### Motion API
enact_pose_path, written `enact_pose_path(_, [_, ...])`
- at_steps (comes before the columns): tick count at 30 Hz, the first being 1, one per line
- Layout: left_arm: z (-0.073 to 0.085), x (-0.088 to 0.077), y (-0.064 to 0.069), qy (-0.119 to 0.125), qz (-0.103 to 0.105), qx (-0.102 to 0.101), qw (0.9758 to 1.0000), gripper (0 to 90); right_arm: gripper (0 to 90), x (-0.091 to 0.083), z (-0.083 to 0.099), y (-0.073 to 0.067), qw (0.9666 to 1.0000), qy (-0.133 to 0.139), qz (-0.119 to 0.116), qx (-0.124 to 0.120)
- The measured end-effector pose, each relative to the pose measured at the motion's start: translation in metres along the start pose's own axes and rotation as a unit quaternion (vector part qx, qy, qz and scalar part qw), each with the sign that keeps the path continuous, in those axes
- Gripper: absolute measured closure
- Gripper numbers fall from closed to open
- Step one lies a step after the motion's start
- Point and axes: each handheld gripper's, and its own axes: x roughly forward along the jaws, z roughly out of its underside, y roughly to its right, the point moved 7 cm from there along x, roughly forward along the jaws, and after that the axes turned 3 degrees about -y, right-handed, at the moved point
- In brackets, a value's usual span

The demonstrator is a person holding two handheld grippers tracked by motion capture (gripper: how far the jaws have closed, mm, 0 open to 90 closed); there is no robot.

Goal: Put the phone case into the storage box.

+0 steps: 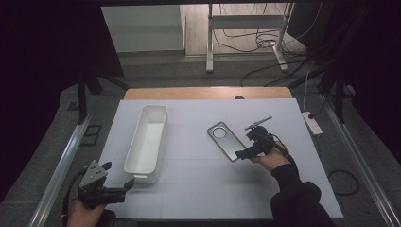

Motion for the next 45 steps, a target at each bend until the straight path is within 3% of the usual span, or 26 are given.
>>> enact_pose_path(8, [0.000,0.000,0.000,0.001,0.002,-0.003,1.0000,1.4,5.7,0.010,-0.011,-0.004,0.9999,-0.012,-0.005,-0.004])
enact_pose_path(14, [0.000,0.000,0.000,0.001,0.002,-0.002,1.0000,1.4,12.6,0.016,-0.020,-0.007,0.9999,-0.010,-0.004,-0.008])
enact_pose_path(17, [0.000,0.000,-0.001,0.001,0.002,-0.002,1.0000,1.4,22.1,0.018,-0.021,-0.009,0.9998,-0.012,-0.010,-0.013])
enact_pose_path(24, [0.000,0.000,-0.001,0.000,0.002,0.000,1.0000,1.4,58.9,0.020,-0.019,-0.012,0.9988,-0.020,-0.016,-0.041])
enact_pose_path(26, [0.000,0.000,-0.001,0.000,0.002,0.000,1.0000,1.4,62.0,0.021,-0.019,-0.012,0.9985,-0.021,-0.018,-0.046])
enact_pose_path(27, [0.000,0.000,0.000,0.000,0.003,0.001,1.0000,1.4,70.6,0.023,-0.017,-0.013,0.9980,-0.030,-0.019,-0.052])
enact_pose_path(31, [0.000,-0.001,0.000,0.000,0.003,0.001,1.0000,1.4,88.3,0.027,-0.014,-0.012,0.9976,-0.032,-0.023,-0.057])
enact_pose_path(45, [0.000,0.000,0.000,0.000,0.004,0.002,1.0000,1.4,89.8,0.033,-0.007,-0.013,0.9972,-0.039,-0.026,-0.057])
